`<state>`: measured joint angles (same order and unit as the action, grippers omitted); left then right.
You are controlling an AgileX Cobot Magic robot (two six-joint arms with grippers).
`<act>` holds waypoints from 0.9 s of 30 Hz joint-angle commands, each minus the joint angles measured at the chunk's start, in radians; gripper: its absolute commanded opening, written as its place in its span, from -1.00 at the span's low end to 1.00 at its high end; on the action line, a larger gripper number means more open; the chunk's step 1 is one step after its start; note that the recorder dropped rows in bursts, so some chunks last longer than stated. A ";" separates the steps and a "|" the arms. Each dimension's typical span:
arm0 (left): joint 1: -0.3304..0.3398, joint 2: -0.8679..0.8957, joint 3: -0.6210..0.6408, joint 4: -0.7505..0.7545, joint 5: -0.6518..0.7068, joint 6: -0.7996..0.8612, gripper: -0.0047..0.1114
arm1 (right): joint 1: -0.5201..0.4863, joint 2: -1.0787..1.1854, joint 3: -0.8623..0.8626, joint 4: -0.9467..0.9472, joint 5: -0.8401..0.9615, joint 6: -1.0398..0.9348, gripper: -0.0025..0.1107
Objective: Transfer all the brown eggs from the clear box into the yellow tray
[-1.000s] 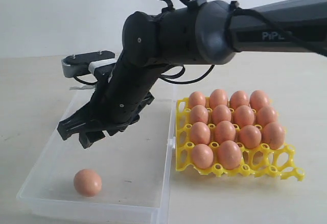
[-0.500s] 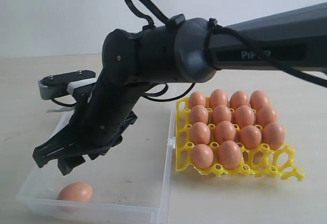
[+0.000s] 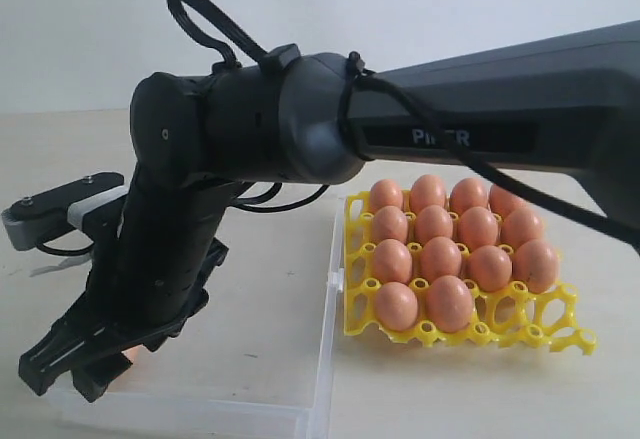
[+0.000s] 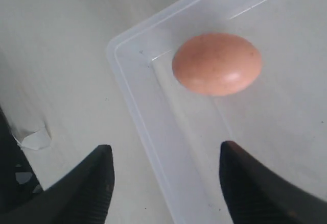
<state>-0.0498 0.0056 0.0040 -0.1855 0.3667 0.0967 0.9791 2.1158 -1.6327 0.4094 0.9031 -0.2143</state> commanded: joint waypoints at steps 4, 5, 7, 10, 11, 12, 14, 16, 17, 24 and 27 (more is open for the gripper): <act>0.001 -0.006 -0.004 -0.002 -0.004 0.005 -0.92 | 0.002 0.004 -0.009 -0.033 -0.088 -0.055 0.11; 0.001 -0.006 -0.004 -0.002 -0.004 0.005 -0.92 | 0.002 0.004 -0.012 -0.027 -0.080 -0.044 0.11; 0.001 -0.006 -0.004 -0.002 -0.004 0.005 -0.92 | -0.017 0.004 -0.026 0.045 -0.065 0.015 0.11; 0.001 -0.006 -0.004 -0.002 -0.004 0.005 -0.92 | -0.061 0.007 -0.026 0.197 -0.138 0.021 0.05; 0.001 -0.006 -0.004 -0.002 -0.004 0.005 -0.92 | -0.070 0.011 -0.026 0.226 -0.148 0.010 0.04; 0.001 -0.006 -0.004 -0.002 -0.004 0.005 -0.92 | -0.078 0.015 -0.026 0.248 -0.153 -0.005 0.04; 0.001 -0.006 -0.004 -0.002 -0.004 0.005 -0.92 | -0.086 0.025 -0.026 0.250 -0.161 -0.005 0.04; 0.001 -0.006 -0.004 -0.002 -0.004 0.005 -0.92 | -0.086 0.041 -0.026 0.247 -0.165 -0.005 0.04; 0.001 -0.006 -0.004 -0.002 -0.004 0.005 -0.92 | -0.086 0.050 -0.026 0.247 -0.169 -0.005 0.04; 0.001 -0.006 -0.004 -0.002 -0.004 0.005 -0.92 | -0.086 0.138 -0.044 0.291 -0.177 -0.002 0.04; 0.001 -0.006 -0.004 -0.002 -0.004 0.005 -0.92 | -0.086 0.158 -0.058 0.291 -0.174 -0.002 0.04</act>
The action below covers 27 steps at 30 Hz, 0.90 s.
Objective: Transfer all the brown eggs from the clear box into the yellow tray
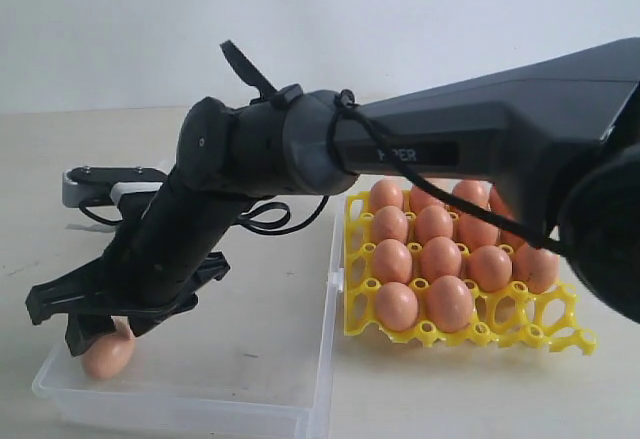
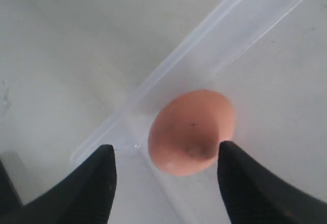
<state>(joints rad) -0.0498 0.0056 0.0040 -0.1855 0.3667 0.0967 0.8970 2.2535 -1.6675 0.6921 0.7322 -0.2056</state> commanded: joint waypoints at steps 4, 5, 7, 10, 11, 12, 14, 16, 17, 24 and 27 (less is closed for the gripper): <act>0.001 -0.006 -0.004 -0.002 -0.004 0.005 -0.92 | -0.007 0.030 -0.034 0.011 -0.011 -0.011 0.04; 0.001 -0.006 -0.004 -0.002 -0.004 0.005 -0.92 | -0.012 0.030 -0.034 0.011 -0.013 -0.011 0.04; 0.001 -0.006 -0.004 -0.002 -0.004 0.005 -0.92 | -0.015 0.030 -0.034 0.011 -0.013 -0.011 0.04; 0.001 -0.006 -0.004 -0.002 -0.004 0.005 -0.92 | -0.027 0.030 -0.034 0.011 -0.007 -0.011 0.04; 0.001 -0.006 -0.004 -0.002 -0.004 0.005 -0.92 | -0.029 0.030 -0.034 0.011 -0.005 -0.011 0.04; 0.001 -0.006 -0.004 -0.002 -0.004 0.005 -0.92 | -0.033 0.030 -0.034 0.011 -0.005 -0.011 0.04; 0.001 -0.006 -0.004 -0.002 -0.004 0.005 -0.92 | -0.036 0.030 -0.034 0.011 -0.005 -0.011 0.04; 0.001 -0.006 -0.004 -0.002 -0.004 0.005 -0.92 | -0.038 0.030 -0.034 0.011 -0.010 -0.011 0.04; 0.001 -0.006 -0.004 -0.002 -0.004 0.005 -0.92 | -0.038 0.030 -0.034 0.011 -0.012 -0.011 0.04; 0.001 -0.006 -0.004 -0.002 -0.004 0.005 -0.92 | -0.036 0.056 -0.034 0.069 -0.012 -0.035 0.04; 0.001 -0.006 -0.004 -0.002 -0.004 0.005 -0.92 | -0.036 0.067 -0.034 0.089 -0.021 -0.038 0.04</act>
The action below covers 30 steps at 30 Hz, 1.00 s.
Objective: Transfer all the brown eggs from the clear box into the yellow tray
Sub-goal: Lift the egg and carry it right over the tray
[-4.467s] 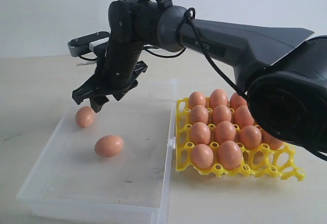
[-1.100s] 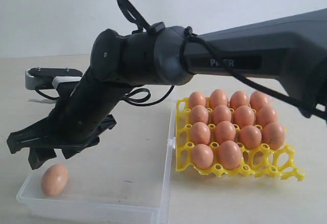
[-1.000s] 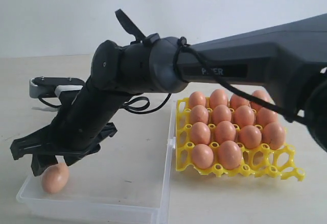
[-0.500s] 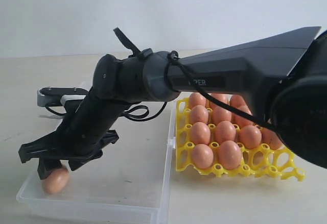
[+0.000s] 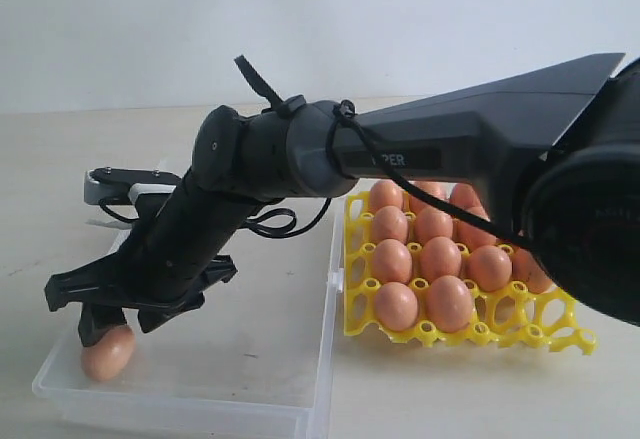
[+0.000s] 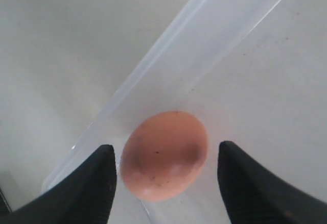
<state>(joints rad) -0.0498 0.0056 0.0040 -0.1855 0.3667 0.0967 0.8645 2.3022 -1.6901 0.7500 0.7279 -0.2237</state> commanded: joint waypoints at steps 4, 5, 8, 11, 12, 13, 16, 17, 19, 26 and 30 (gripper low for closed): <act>0.001 -0.006 -0.004 -0.002 -0.004 0.005 -0.92 | -0.003 0.034 -0.012 0.036 -0.019 -0.020 0.04; 0.001 -0.006 -0.004 -0.002 -0.004 0.005 -0.92 | -0.003 0.036 -0.012 0.036 -0.021 -0.020 0.04; 0.001 -0.006 -0.004 -0.002 -0.004 0.005 -0.92 | -0.003 0.038 -0.012 0.037 -0.023 -0.020 0.04; 0.001 -0.006 -0.004 -0.002 -0.004 0.005 -0.92 | -0.003 0.038 -0.012 0.037 -0.034 -0.020 0.04; 0.001 -0.006 -0.004 -0.002 -0.004 0.005 -0.92 | -0.003 0.038 -0.012 0.037 -0.039 -0.020 0.04; 0.001 -0.006 -0.004 -0.002 -0.004 0.005 -0.92 | -0.003 0.038 -0.012 0.035 -0.045 -0.020 0.04; 0.001 -0.006 -0.004 -0.002 -0.004 0.005 -0.92 | -0.003 0.038 -0.012 0.035 -0.064 -0.020 0.04; 0.001 -0.006 -0.004 -0.002 -0.004 0.005 -0.92 | -0.003 0.038 -0.012 0.035 -0.071 -0.022 0.04; 0.001 -0.006 -0.004 -0.002 -0.004 0.005 -0.92 | -0.003 0.038 -0.012 0.035 -0.083 -0.032 0.04; 0.001 -0.006 -0.004 -0.002 -0.004 0.005 -0.92 | -0.003 0.038 -0.012 0.035 -0.094 -0.041 0.04; 0.001 -0.006 -0.004 -0.002 -0.004 0.005 -0.92 | -0.003 0.038 -0.012 0.035 -0.097 -0.040 0.04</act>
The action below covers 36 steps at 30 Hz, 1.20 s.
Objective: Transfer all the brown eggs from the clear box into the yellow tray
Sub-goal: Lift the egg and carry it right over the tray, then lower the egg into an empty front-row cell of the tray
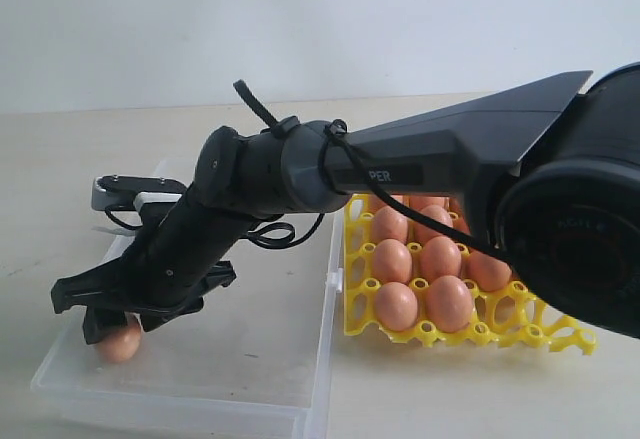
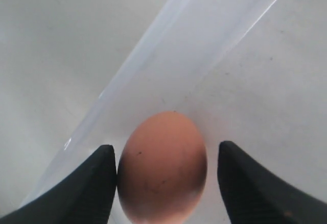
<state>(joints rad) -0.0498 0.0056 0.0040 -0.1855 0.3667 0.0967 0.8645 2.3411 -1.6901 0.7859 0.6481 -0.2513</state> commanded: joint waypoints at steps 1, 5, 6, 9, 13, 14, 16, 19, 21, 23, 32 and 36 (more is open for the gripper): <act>0.001 -0.006 -0.004 -0.002 -0.004 0.005 -0.92 | -0.003 -0.001 -0.012 0.000 -0.017 -0.013 0.04; 0.001 -0.006 -0.004 -0.002 -0.004 0.005 -0.92 | -0.003 -0.001 -0.012 0.000 -0.034 -0.022 -0.15; 0.001 -0.006 -0.004 -0.002 -0.004 0.005 -0.92 | -0.003 -0.001 -0.012 0.000 -0.045 -0.041 -0.29; 0.001 -0.006 -0.004 -0.002 -0.004 0.005 -0.92 | -0.003 -0.009 -0.012 0.000 -0.071 -0.108 -0.81; 0.001 -0.006 -0.004 -0.002 -0.004 0.005 -0.92 | 0.008 -0.027 -0.009 -0.028 -0.091 -0.125 -0.96; 0.001 -0.006 -0.004 -0.002 -0.004 0.005 -0.92 | 0.013 -0.032 -0.007 -0.030 -0.091 -0.131 -0.96; 0.001 -0.006 -0.004 -0.002 -0.004 0.005 -0.92 | 0.020 -0.056 0.018 -0.040 -0.116 -0.156 -0.96; 0.001 -0.006 -0.004 -0.002 -0.004 0.005 -0.92 | 0.024 -0.128 0.086 -0.077 -0.181 -0.172 -0.96; 0.001 -0.006 -0.004 -0.002 -0.004 0.005 -0.92 | 0.025 -0.188 0.162 -0.092 -0.261 -0.175 -0.96; 0.001 -0.006 -0.004 -0.002 -0.004 0.005 -0.92 | 0.029 -0.261 0.259 -0.092 -0.370 -0.175 -0.96; 0.001 -0.006 -0.004 -0.002 -0.004 0.005 -0.92 | 0.024 -0.725 0.877 -0.073 -0.957 -0.254 -0.96; 0.001 -0.006 -0.004 -0.002 -0.004 0.005 -0.92 | -0.063 -0.939 1.091 0.211 -0.987 -0.511 -0.96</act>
<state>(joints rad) -0.0498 0.0056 0.0040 -0.1855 0.3667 0.0967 0.8464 1.4810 -0.6790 0.8597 -0.3033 -0.6431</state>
